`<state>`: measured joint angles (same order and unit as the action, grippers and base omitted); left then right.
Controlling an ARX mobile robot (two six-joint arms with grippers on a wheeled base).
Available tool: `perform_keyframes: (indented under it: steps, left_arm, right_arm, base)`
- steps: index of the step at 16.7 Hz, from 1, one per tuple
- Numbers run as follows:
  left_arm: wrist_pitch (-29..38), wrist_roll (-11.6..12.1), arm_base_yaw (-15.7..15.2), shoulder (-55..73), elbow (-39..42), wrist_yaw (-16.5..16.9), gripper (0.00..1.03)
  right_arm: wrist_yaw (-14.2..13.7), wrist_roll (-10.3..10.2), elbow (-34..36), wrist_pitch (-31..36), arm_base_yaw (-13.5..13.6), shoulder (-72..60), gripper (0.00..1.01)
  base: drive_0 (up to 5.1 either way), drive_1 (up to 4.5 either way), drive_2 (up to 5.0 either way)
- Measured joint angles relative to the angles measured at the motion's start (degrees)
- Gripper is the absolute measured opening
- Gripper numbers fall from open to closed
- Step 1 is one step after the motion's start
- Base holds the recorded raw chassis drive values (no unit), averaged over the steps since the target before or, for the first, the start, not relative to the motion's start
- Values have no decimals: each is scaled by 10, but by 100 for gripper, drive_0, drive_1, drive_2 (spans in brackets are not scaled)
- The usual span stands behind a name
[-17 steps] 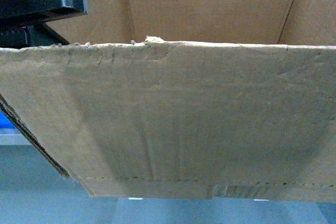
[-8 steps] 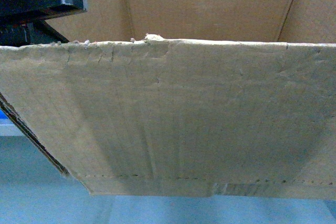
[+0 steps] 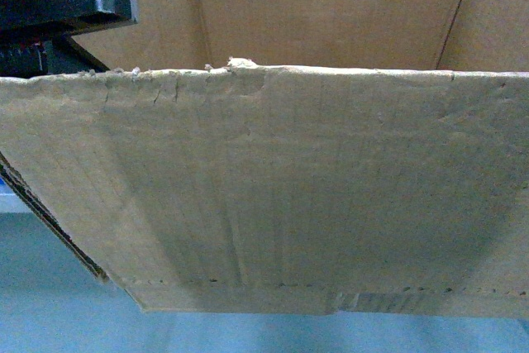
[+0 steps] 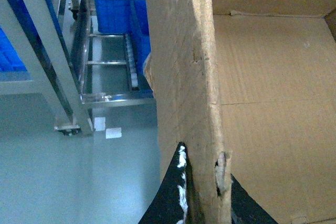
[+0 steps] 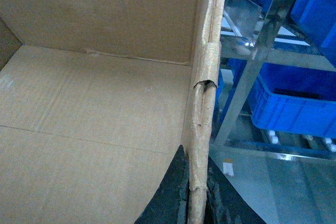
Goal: Sort boxes to right shelf from conveyor
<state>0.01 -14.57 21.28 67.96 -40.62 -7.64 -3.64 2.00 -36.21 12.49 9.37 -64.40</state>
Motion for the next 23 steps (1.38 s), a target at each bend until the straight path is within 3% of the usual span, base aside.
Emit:
perform_keyframes:
  steps: [10,14,15,19,23]
  left_arm:
    - [1,0,0,0,0,0,4]
    - [0,0,-1,2,0,1,4]
    - [-30,1,0,2,-13,5,4]
    - [-158,-2,-15,5,-113,26,4]
    - [-181,0,-25,19,-185,29,4]
  right_arm:
    - [0,0,0,1,0,-1,3]
    - [0,0,0,0,0,-4,3]
    - [0,3,-8,-27,1,-4,3]
    - [3,5,-112,-144,12,-14,3]
    - [0,4,-200,-169,16,-38,3]
  base:
    - [3,435,-429]
    - [0,0,0]
    - [0,0,0]
    - [0,0,0]
    - [0,0,0]
